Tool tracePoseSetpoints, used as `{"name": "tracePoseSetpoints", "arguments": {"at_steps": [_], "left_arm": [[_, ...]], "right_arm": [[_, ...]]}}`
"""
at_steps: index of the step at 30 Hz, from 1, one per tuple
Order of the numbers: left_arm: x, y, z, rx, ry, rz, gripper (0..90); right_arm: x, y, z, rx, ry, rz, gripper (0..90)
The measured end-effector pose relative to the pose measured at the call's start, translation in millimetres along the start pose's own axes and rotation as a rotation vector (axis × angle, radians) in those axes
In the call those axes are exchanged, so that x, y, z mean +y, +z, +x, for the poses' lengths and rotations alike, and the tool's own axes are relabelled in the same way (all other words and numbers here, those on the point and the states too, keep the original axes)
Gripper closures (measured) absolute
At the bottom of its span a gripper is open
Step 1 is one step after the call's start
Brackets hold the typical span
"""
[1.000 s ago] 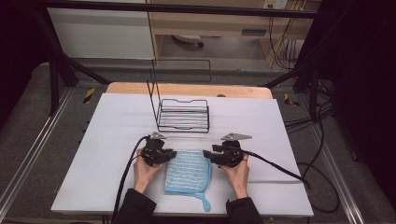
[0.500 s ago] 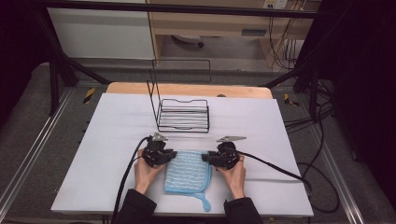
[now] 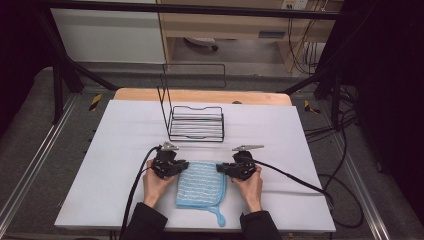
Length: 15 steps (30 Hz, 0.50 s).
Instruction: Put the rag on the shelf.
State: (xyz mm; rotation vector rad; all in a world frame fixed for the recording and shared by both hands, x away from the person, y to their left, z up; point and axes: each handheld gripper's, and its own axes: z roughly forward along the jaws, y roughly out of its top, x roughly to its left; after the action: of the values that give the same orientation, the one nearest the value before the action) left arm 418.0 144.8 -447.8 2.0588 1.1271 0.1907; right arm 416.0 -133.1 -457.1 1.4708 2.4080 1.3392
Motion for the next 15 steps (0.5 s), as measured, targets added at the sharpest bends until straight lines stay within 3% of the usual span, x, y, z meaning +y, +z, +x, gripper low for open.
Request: {"name": "tracePoseSetpoints", "arguments": {"at_steps": [15], "left_arm": [[-2.0,-17.1,1.9,-0.043,-0.024,-0.065,82.2]], "right_arm": [[3.5,-14.3,6.4,0.046,-0.007,-0.06,80.3]]}}
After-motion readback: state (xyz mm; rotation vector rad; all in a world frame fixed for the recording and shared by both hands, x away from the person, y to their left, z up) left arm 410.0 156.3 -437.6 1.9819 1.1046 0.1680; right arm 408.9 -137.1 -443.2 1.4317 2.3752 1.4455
